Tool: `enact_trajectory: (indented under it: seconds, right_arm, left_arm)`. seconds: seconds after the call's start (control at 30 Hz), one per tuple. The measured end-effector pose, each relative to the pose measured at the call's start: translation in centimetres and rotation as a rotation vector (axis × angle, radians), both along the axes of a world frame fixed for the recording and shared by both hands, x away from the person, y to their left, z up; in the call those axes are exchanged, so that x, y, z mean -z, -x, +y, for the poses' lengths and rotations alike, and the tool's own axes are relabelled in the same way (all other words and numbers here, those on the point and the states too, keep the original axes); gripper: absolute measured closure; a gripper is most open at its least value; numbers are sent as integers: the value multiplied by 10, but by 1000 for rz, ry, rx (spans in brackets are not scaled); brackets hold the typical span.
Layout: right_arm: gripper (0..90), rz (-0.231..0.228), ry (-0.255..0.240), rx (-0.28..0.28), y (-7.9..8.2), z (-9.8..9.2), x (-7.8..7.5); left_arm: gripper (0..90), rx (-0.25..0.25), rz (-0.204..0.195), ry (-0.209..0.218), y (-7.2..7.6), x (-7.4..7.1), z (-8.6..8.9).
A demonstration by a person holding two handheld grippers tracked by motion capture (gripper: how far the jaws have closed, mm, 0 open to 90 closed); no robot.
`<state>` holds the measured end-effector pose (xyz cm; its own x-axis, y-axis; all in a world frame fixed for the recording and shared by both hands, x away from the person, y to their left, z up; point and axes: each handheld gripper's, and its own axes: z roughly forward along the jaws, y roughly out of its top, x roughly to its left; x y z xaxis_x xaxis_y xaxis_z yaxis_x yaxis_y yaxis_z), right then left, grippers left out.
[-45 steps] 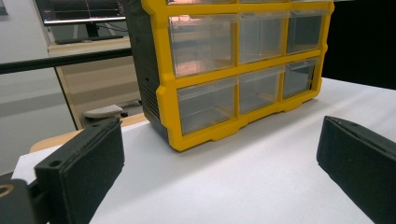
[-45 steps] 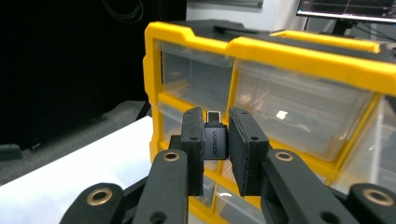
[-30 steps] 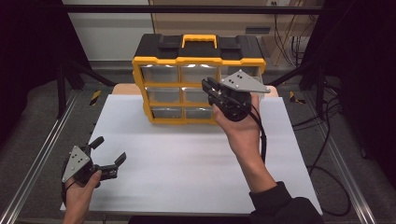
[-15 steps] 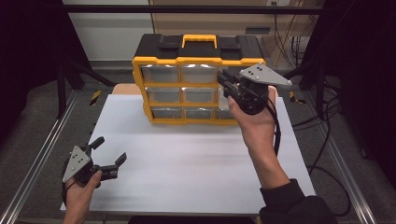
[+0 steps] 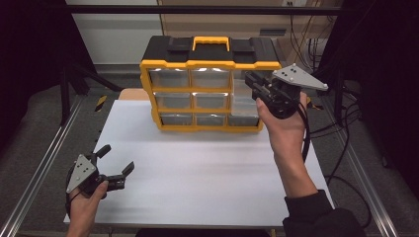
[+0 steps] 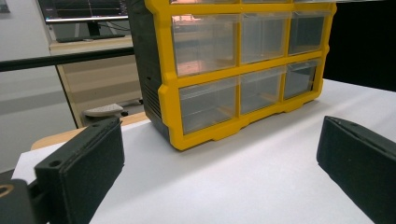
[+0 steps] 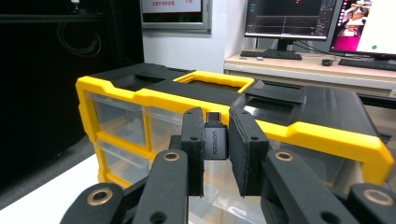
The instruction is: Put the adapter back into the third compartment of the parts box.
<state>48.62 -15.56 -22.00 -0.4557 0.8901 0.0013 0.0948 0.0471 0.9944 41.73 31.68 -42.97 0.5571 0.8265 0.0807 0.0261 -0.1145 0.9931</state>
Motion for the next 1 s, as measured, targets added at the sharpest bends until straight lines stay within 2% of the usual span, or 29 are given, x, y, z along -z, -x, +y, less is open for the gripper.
enact_trajectory:
  seconds: [1.0]
  right_arm:
    - [765, 18, -6, 48, -3, -23, 7]
  left_arm:
    - [6, 4, 1, -4, 0, 0, -1]
